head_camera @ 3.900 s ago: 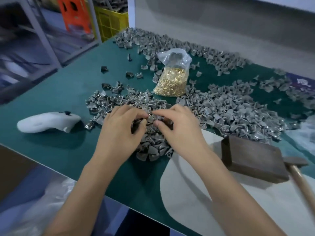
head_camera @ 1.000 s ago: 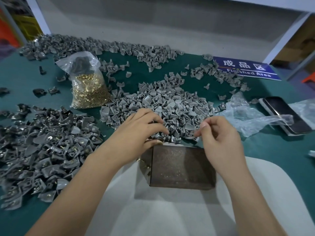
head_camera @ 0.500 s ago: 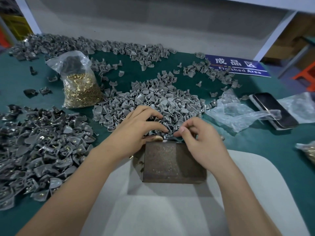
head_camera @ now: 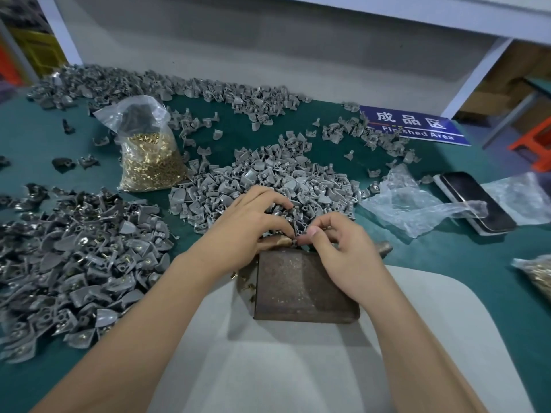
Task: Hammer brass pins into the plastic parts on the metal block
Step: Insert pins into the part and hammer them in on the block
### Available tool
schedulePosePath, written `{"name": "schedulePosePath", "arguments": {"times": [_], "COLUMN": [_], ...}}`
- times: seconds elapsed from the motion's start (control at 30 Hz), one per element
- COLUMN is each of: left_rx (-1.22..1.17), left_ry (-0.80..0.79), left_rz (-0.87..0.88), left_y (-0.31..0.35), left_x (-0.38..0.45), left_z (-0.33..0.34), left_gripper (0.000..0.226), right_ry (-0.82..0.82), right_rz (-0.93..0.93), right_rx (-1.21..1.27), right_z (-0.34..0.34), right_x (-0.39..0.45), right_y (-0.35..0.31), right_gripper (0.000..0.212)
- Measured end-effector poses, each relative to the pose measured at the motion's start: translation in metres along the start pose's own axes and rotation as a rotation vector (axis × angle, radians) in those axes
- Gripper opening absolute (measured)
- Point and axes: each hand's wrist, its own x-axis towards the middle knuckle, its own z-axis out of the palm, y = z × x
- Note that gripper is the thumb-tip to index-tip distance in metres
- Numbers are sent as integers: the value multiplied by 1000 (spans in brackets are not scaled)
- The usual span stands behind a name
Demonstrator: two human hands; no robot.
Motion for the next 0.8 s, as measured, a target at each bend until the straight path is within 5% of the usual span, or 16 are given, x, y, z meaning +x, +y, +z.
{"name": "schedulePosePath", "arguments": {"times": [0.23,0.33,0.47,0.7,0.8], "left_rx": [-85,-306,-547,-482,-758], "left_ry": [144,261,307,329,364], "left_rz": [-55,-162,-277,-258,-349], "left_y": [-2,-1,7,11,18], "left_x": [-5,-8,-10,-7,-6], "left_z": [-6,-11,-11,-5,-7], "left_gripper": [17,11,9,28,17], "right_ry": [185,233,248,239,228], "right_rz": [-94,-131,-167,-196,-196], "right_rx": [95,104,110,124,124], "right_z": [-6,-7,-7,-3,-2], "right_x": [2,1,-2,-4,-4], "right_y": [-6,-9,-12,-14,-15], "right_gripper": [14,13,12,14,14]}}
